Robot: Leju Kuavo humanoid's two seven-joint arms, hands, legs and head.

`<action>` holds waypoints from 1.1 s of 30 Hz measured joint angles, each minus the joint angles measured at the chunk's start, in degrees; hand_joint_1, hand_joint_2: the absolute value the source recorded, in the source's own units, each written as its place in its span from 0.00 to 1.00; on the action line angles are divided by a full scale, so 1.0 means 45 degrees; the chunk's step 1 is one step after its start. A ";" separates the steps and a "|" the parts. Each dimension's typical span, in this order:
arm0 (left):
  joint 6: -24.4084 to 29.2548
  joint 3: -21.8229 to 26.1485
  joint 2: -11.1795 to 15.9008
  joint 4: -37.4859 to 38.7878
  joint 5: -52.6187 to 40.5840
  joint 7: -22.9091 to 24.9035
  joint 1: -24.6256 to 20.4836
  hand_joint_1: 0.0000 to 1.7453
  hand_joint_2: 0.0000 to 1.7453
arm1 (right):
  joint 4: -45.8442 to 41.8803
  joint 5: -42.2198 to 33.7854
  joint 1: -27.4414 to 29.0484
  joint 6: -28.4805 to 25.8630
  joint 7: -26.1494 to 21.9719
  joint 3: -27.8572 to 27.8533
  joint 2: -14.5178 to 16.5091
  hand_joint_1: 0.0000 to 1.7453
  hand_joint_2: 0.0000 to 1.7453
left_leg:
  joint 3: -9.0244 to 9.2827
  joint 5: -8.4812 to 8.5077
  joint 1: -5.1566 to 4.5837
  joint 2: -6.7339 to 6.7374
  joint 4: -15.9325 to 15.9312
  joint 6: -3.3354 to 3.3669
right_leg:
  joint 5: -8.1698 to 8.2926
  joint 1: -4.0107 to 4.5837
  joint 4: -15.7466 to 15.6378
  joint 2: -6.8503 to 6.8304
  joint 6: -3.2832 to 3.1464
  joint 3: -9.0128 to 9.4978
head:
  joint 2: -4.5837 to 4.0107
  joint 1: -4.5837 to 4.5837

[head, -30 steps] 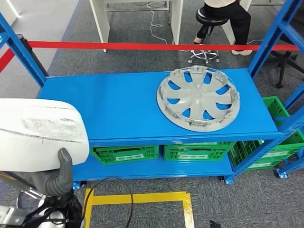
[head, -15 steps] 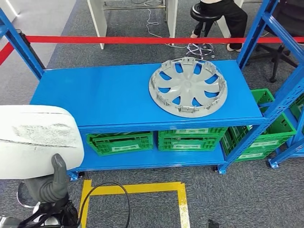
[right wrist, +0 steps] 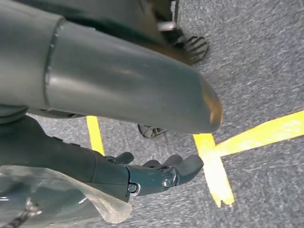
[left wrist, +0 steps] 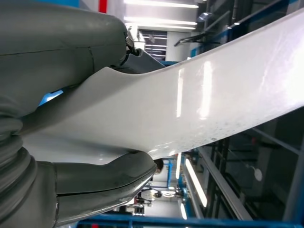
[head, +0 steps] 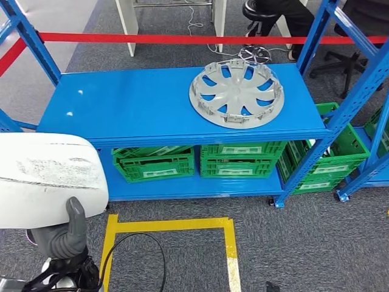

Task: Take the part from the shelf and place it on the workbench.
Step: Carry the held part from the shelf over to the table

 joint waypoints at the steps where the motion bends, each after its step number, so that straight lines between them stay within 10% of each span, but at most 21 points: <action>1: -0.0030 0.0012 -0.0001 -0.0016 -0.0016 -0.0004 0.0010 1.00 1.00 | 0.0001 0.0010 0.0011 0.0008 0.0011 0.0001 -0.0001 0.00 0.00 | -0.0046 0.0088 0.0003 -0.0004 0.0054 -0.0045 | -0.0077 0.0021 -0.0131 0.0019 -0.0166 -0.0007 | -0.0001 0.0000; 3: -0.0079 0.0038 0.0005 -0.0026 -0.0044 -0.0006 0.0049 1.00 1.00 | 0.0011 0.0040 0.0029 0.0029 0.0044 0.0004 -0.0001 0.00 0.00 | -0.0123 -0.0089 0.0040 -0.0030 0.0168 -0.0142 | 0.0050 0.0016 -0.0067 -0.0040 -0.0414 -0.0231 | -0.0003 -0.0025; 8: -0.0115 0.0072 0.0017 -0.0034 -0.0121 -0.0006 0.0121 1.00 1.00 | 0.0022 0.0183 0.0043 0.0054 0.0087 0.0021 -0.0001 0.00 0.00 | -0.0424 -0.2728 0.0074 -0.0067 0.3096 -0.0347 | 0.0707 0.0066 0.0005 -0.0133 -0.0695 -0.0933 | -0.0004 -0.0225; 10: -0.0098 0.0083 0.0016 -0.0035 -0.0197 -0.0015 0.0141 1.00 1.00 | 0.0021 0.0280 0.0039 0.0034 0.0096 0.0074 -0.0001 0.00 0.00 | -0.0067 -0.2330 0.0060 -0.0072 0.3430 -0.0244 | 0.0939 0.0142 0.0054 -0.0172 -0.0720 -0.1281 | -0.0004 -0.0232; 13: -0.0051 0.0093 -0.0002 -0.0102 -0.0302 -0.0080 0.0139 1.00 1.00 | 0.0018 0.0422 0.0064 -0.0034 0.0110 0.0175 0.0004 0.00 0.00 | 0.1529 -0.1504 -0.0101 0.0244 0.1209 0.0148 | 0.1174 0.0259 0.0080 -0.0332 -0.0740 -0.1576 | -0.0004 -0.0233; 16: -0.0006 0.0108 -0.0029 -0.0199 -0.0361 -0.0160 0.0125 1.00 1.00 | 0.0022 0.0478 0.0090 -0.0050 0.0154 0.0264 0.0008 0.00 0.00 | 0.2373 -0.1709 -0.0291 0.0460 -0.0413 0.0381 | 0.1367 0.0278 0.0081 -0.0635 -0.0574 -0.1649 | -0.0004 -0.0238; 19: 0.0040 0.0147 -0.0064 -0.0243 -0.0413 -0.0189 0.0155 1.00 1.00 | 0.0022 0.0536 0.0054 -0.0049 0.0172 0.0313 0.0008 0.00 0.00 | 0.2319 -0.1537 -0.0226 0.0209 -0.0873 0.0405 | 0.1167 0.0257 0.0319 -0.0621 -0.0372 -0.1877 | -0.0004 -0.0227; 24: 0.0081 0.0206 -0.0090 -0.0272 -0.0418 -0.0191 0.0243 1.00 1.00 | 0.0022 0.0567 0.0062 -0.0055 0.0214 0.0324 -0.0002 0.00 0.00 | 0.1782 -0.1148 -0.0184 -0.0273 -0.0829 0.0470 | -0.0551 0.0237 0.3257 -0.0099 -0.0216 -0.2911 | -0.0004 -0.0147; 29: 0.0126 0.0249 -0.0108 -0.0279 -0.0423 -0.0191 0.0275 1.00 1.00 | 0.0029 0.0578 0.0064 -0.0052 0.0244 0.0329 -0.0013 0.00 0.00 | 0.1243 -0.1071 -0.0195 -0.0837 -0.0284 0.0322 | 0.0528 0.0109 0.0399 0.0639 -0.0261 -0.0992 | -0.0004 -0.0154; 33: 0.0147 0.0268 -0.0132 -0.0307 -0.0426 -0.0191 0.0320 1.00 1.00 | 0.0043 0.0641 0.0084 -0.0045 0.0310 0.0377 -0.0007 0.00 0.00 | 0.0887 -0.1015 -0.0182 -0.1169 -0.0003 0.0072 | 0.0541 0.0093 0.0158 0.0493 -0.0490 -0.0867 | -0.0004 -0.0164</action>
